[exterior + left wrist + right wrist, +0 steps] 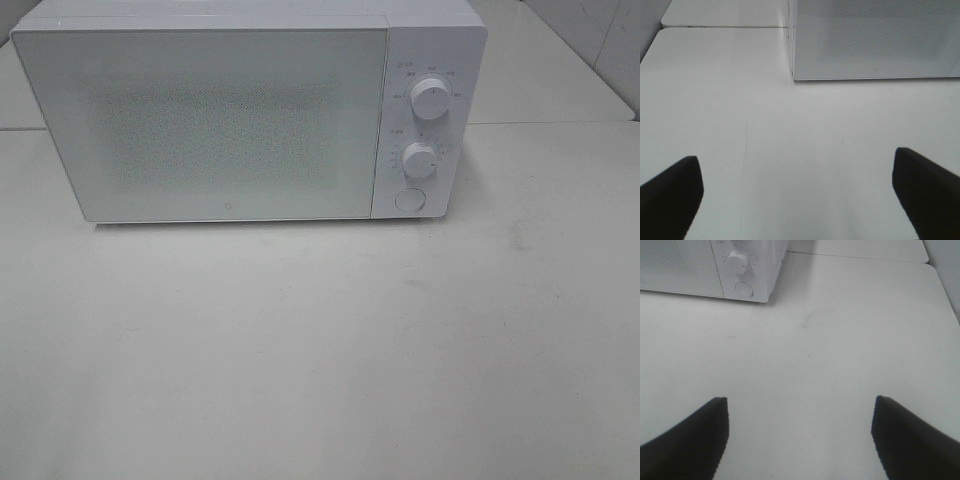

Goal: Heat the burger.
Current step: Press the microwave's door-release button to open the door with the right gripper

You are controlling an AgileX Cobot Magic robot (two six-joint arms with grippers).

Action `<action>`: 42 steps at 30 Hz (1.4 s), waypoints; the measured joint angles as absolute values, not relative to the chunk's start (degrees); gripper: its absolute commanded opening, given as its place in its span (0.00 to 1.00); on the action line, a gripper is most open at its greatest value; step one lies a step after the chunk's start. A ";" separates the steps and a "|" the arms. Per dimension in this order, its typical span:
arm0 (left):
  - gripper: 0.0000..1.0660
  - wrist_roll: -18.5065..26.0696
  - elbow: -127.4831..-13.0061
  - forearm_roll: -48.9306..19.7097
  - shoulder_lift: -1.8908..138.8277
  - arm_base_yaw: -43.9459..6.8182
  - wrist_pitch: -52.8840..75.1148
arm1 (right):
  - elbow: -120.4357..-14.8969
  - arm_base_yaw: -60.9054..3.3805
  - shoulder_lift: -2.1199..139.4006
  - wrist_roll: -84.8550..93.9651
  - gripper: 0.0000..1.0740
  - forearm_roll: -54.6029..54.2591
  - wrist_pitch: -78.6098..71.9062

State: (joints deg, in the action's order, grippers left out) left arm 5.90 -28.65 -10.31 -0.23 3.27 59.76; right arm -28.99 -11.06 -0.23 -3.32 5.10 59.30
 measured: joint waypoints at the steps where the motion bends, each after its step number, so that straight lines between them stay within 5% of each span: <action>1: 0.91 5.90 -28.65 -10.31 -0.23 3.27 59.76 | -28.99 -11.06 -0.23 -3.32 0.71 5.10 59.30; 19: 0.91 5.90 -28.65 -10.14 -0.23 3.27 59.76 | -30.08 -11.06 0.23 -3.32 0.71 5.10 57.58; 42: 0.91 5.90 -28.65 -10.14 -0.23 3.27 59.76 | -27.62 -11.06 33.00 -3.32 0.71 5.10 16.96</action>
State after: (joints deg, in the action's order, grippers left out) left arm 5.90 -28.65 -10.14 -0.23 3.27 59.76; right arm -27.62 -11.06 33.00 -3.32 5.10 16.96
